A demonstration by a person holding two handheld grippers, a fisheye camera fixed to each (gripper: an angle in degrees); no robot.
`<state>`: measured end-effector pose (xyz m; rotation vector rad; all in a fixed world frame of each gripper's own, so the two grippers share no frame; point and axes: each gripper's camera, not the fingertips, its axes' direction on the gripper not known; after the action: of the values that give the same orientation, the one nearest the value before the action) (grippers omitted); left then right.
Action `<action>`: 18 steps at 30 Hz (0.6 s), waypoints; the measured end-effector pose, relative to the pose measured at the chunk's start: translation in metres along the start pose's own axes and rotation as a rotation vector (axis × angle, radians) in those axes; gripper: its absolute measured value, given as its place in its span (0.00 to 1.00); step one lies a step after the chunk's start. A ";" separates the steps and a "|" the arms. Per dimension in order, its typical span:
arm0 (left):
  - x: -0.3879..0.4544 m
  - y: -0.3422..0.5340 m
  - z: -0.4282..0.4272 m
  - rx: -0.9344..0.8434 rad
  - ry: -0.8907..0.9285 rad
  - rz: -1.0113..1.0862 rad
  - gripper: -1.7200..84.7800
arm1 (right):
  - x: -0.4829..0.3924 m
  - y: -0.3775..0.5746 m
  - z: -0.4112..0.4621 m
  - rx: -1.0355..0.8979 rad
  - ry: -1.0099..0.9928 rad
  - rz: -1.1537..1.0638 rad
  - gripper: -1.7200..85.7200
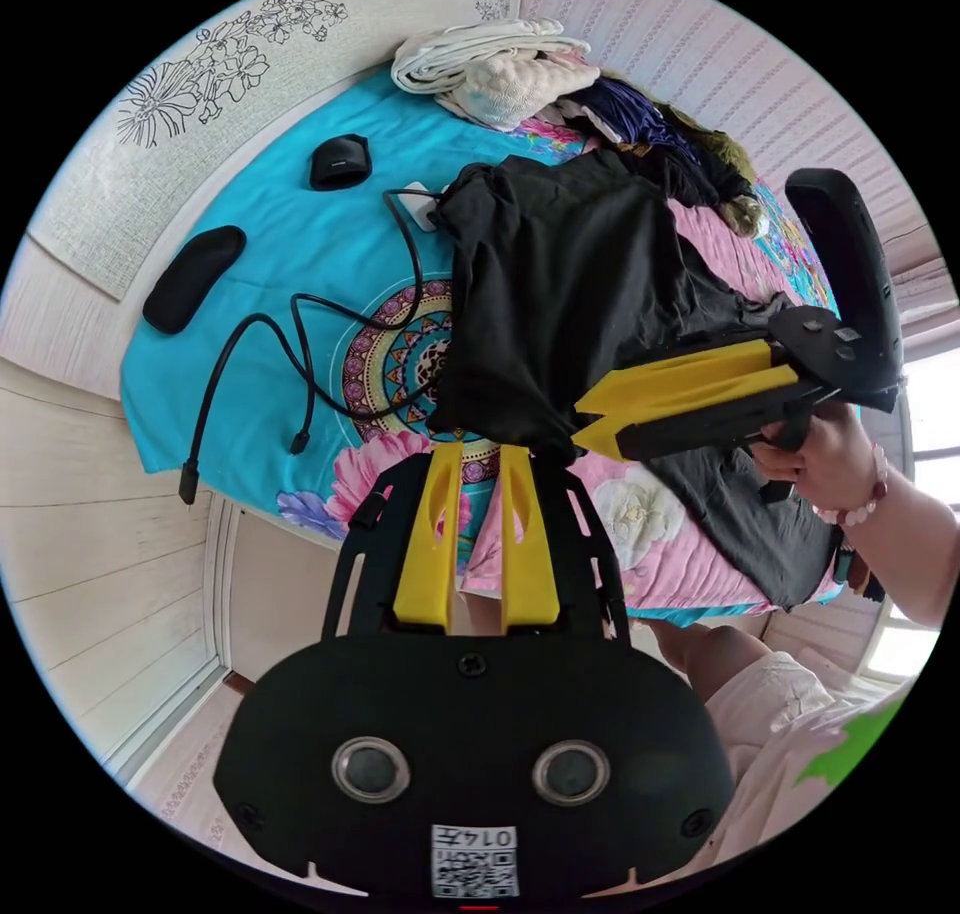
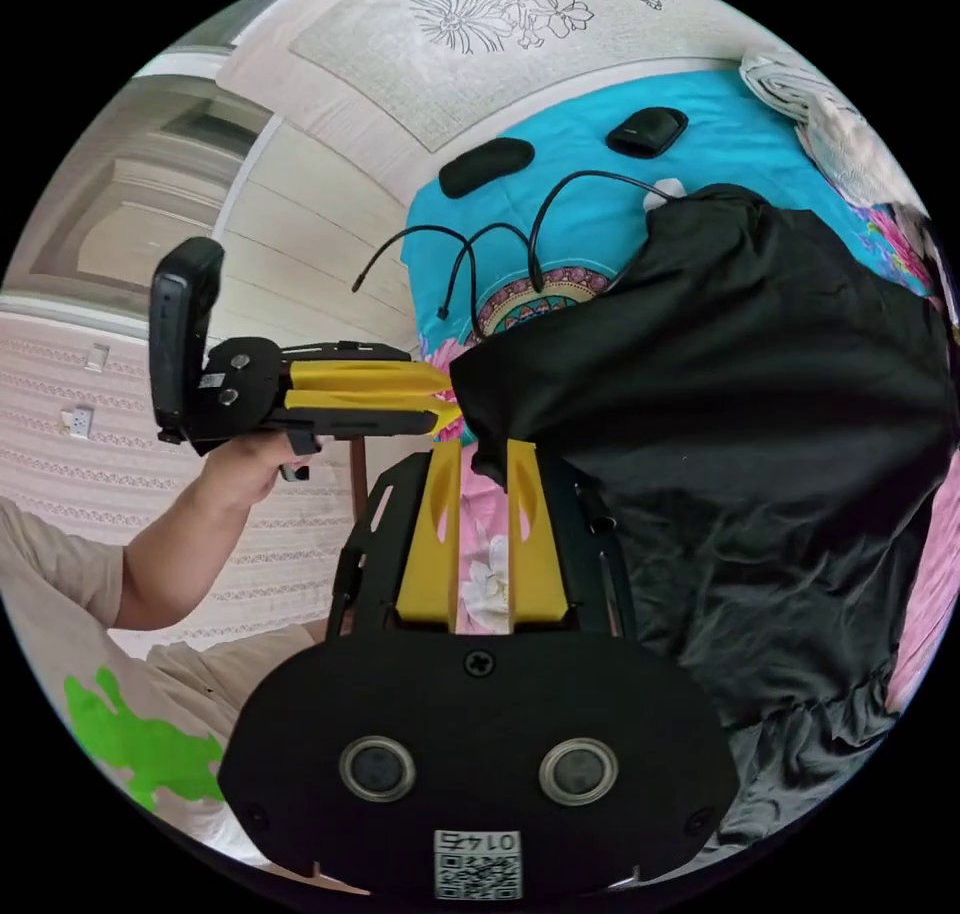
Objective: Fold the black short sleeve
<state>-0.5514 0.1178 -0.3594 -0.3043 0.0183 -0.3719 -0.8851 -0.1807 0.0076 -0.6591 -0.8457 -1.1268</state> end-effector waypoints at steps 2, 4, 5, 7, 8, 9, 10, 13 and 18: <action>-0.008 -0.002 0.000 0.011 0.037 -0.018 0.10 | 0.008 0.001 -0.018 0.040 0.031 0.011 0.12; -0.017 -0.005 -0.001 0.026 0.081 -0.045 0.11 | 0.029 0.000 -0.045 0.081 0.059 0.048 0.13; -0.023 -0.008 -0.001 0.033 0.092 -0.062 0.12 | 0.035 0.000 -0.052 0.092 0.071 0.060 0.13; -0.032 -0.012 0.001 0.023 0.116 -0.089 0.13 | 0.063 -0.005 -0.077 0.112 0.143 0.107 0.14; -0.038 -0.013 -0.002 0.031 0.157 -0.108 0.14 | 0.070 -0.007 -0.083 0.113 0.162 0.118 0.14; -0.042 -0.012 -0.005 0.054 0.187 -0.123 0.14 | 0.085 -0.012 -0.093 0.113 0.188 0.140 0.14; -0.044 -0.011 -0.007 0.065 0.190 -0.130 0.14 | 0.099 -0.019 -0.102 0.115 0.210 0.157 0.14; -0.062 -0.009 -0.004 0.110 0.205 -0.212 0.15 | 0.133 -0.039 -0.119 0.121 0.281 0.212 0.14; -0.076 -0.030 0.018 0.080 0.198 -0.233 0.15 | 0.193 -0.071 -0.139 0.163 0.361 0.377 0.13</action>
<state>-0.6315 0.1234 -0.3360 -0.1898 0.1629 -0.6317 -0.8823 -0.4113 0.0993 -0.4374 -0.4726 -0.7923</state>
